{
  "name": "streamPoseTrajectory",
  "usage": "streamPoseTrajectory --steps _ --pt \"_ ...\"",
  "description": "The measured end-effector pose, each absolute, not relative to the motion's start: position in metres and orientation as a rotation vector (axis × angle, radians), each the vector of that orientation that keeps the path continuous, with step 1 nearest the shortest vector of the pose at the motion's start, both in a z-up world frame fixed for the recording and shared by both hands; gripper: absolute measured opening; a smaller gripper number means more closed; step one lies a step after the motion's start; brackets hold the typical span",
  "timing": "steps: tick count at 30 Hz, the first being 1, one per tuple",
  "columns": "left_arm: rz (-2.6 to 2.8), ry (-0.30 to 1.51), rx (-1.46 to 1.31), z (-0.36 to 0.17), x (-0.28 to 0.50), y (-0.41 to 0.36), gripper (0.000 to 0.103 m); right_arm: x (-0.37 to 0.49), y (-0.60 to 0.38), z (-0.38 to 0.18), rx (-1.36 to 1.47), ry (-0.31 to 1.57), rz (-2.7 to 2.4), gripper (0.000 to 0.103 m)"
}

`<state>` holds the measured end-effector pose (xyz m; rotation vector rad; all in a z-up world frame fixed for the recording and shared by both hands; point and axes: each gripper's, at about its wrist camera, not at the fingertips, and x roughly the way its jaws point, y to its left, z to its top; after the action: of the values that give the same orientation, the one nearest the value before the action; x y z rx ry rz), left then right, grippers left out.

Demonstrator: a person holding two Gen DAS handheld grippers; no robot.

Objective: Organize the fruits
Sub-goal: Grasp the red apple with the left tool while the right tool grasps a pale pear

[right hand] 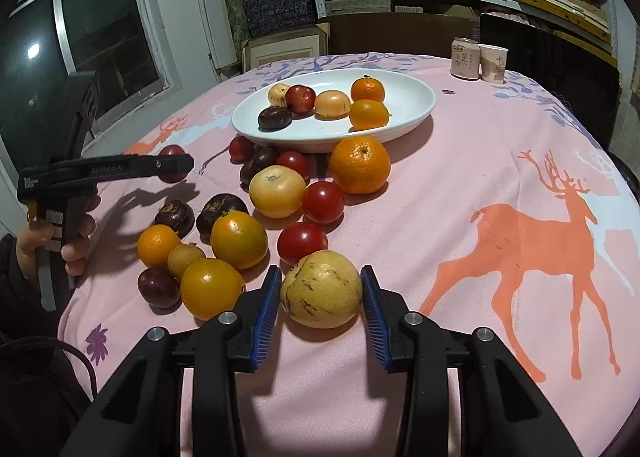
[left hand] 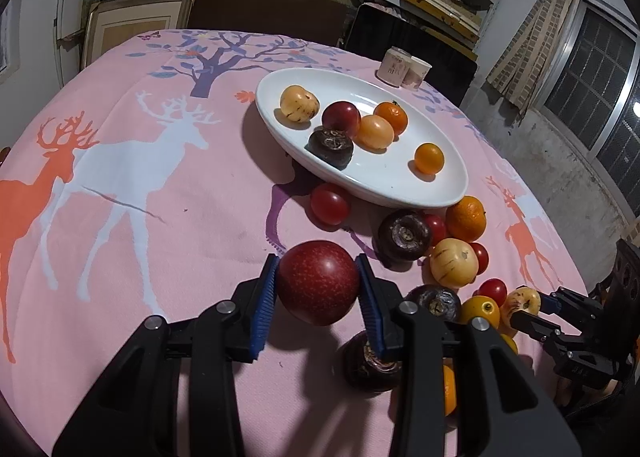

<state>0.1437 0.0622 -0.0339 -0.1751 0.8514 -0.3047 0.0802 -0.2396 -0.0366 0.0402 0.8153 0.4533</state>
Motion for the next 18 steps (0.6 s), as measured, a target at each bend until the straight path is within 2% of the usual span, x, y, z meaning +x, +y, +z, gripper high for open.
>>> streamPoseTrajectory --steps 10,13,16,17,18 --pt "-0.305 0.852 -0.154 -0.033 0.141 0.061 0.039 0.081 -0.252 -0.037 0.124 0.809 0.466 0.041" --pt "-0.320 0.902 -0.047 -0.039 0.139 0.042 0.045 0.082 -0.252 -0.039 0.131 0.822 0.479 0.041" --pt "-0.266 0.960 -0.026 -0.048 0.144 0.041 0.077 0.083 -0.253 -0.039 0.141 0.822 0.486 0.041" --pt "-0.271 0.970 -0.054 -0.049 0.146 0.046 0.082 0.083 -0.254 -0.039 0.147 0.820 0.491 0.041" --pt "-0.278 0.968 -0.063 -0.049 0.146 0.047 0.083 0.083 -0.254 -0.039 0.152 0.819 0.497 0.041"
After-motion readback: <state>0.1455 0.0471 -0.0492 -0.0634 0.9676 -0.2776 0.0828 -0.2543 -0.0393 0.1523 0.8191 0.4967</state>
